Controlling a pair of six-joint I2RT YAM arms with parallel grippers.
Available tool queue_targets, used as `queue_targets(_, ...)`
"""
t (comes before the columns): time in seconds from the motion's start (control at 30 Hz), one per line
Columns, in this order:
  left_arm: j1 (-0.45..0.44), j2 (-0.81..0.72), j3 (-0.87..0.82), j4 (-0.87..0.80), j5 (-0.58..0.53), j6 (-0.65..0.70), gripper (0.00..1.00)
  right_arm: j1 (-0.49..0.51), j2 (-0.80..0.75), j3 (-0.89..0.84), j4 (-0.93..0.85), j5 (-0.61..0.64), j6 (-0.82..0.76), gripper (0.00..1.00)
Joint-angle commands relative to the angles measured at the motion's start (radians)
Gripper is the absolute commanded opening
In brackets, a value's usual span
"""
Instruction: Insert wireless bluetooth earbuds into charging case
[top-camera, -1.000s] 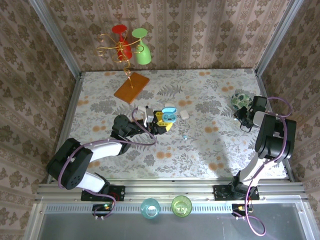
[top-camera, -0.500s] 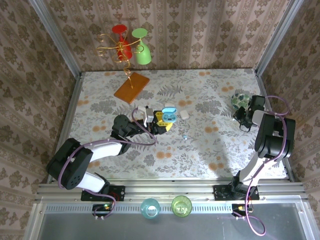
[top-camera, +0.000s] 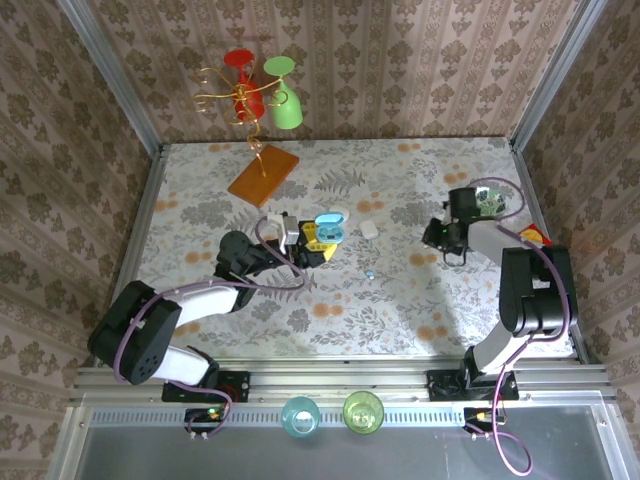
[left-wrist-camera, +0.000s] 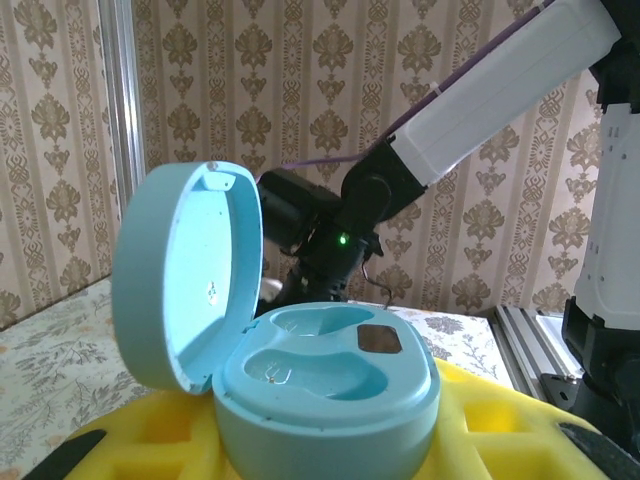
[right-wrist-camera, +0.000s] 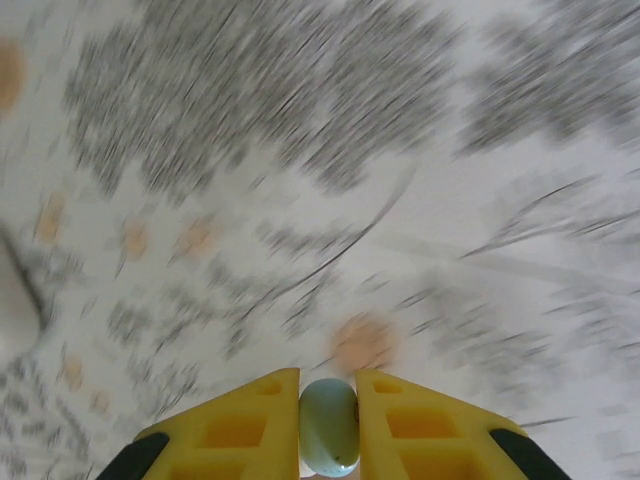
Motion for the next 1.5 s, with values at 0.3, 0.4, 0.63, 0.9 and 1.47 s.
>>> queue_targets(0.3,0.025,-0.04,-0.028,0.029,0.012,-0.003,0.25,0.193,0.014,-0.057,-0.024,0.078,0.047,0.21)
queue_targets(0.4,0.024,-0.04,-0.028,0.029,0.012,-0.006,0.26,0.193,0.013,-0.05,-0.038,0.059,0.043,0.24)
queue_targets(0.63,0.024,-0.034,-0.019,0.028,0.015,-0.017,0.25,0.189,0.0,-0.047,-0.058,-0.002,0.043,0.35)
queue_targets(0.9,0.023,-0.03,-0.006,0.028,0.026,-0.026,0.25,0.168,0.039,-0.016,-0.044,-0.054,0.045,0.37)
queue_targets(1.47,0.023,-0.02,-0.001,0.028,0.03,-0.025,0.25,0.162,0.057,-0.046,0.014,-0.122,0.075,0.28)
